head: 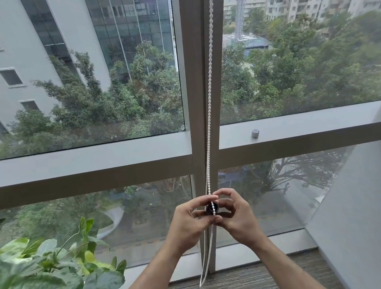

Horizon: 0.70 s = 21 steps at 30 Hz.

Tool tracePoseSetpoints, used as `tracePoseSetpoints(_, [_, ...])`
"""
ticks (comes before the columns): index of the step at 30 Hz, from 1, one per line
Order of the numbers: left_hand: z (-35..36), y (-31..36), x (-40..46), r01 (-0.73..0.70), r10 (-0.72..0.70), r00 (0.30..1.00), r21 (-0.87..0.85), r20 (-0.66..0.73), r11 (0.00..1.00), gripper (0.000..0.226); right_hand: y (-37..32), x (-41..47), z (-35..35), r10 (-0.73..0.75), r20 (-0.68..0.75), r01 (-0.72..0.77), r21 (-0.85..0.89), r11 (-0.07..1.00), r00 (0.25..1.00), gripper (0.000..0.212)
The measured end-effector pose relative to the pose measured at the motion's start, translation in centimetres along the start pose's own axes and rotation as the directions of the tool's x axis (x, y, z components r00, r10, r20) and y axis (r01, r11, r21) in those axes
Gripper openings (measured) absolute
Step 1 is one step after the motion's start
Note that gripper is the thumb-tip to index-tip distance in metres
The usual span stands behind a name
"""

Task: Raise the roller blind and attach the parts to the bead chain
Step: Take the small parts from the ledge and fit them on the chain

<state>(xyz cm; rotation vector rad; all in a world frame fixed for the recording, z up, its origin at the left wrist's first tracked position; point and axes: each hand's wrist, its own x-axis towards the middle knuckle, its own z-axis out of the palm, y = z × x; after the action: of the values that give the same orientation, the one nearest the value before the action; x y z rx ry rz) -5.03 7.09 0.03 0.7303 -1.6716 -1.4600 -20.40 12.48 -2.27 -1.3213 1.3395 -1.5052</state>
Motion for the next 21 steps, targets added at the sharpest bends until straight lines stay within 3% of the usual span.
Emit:
tracePoseSetpoints(6, [0.1, 0.2, 0.3, -0.018, 0.018, 0.999, -0.001, -0.031, 1.000, 0.047, 0.1, -0.1, 0.1, -0.040, 0.001, 0.040, -0.005, 0.999, 0.999, 0.054])
tracePoseSetpoints(12, [-0.2, 0.3, 0.3, -0.026, 0.029, 0.999, 0.055, -0.043, 0.998, 0.047, 0.4, 1.2, -2.2, 0.037, -0.216, -0.031, 0.033, 0.999, 0.976, 0.048])
tracePoseSetpoints(21, [0.2, 0.4, 0.5, 0.016, -0.015, 0.996, 0.017, -0.085, 1.000, 0.047, 1.1, 6.0, -5.7, 0.087, -0.522, -0.216, -0.190, 0.958, 0.848, 0.022])
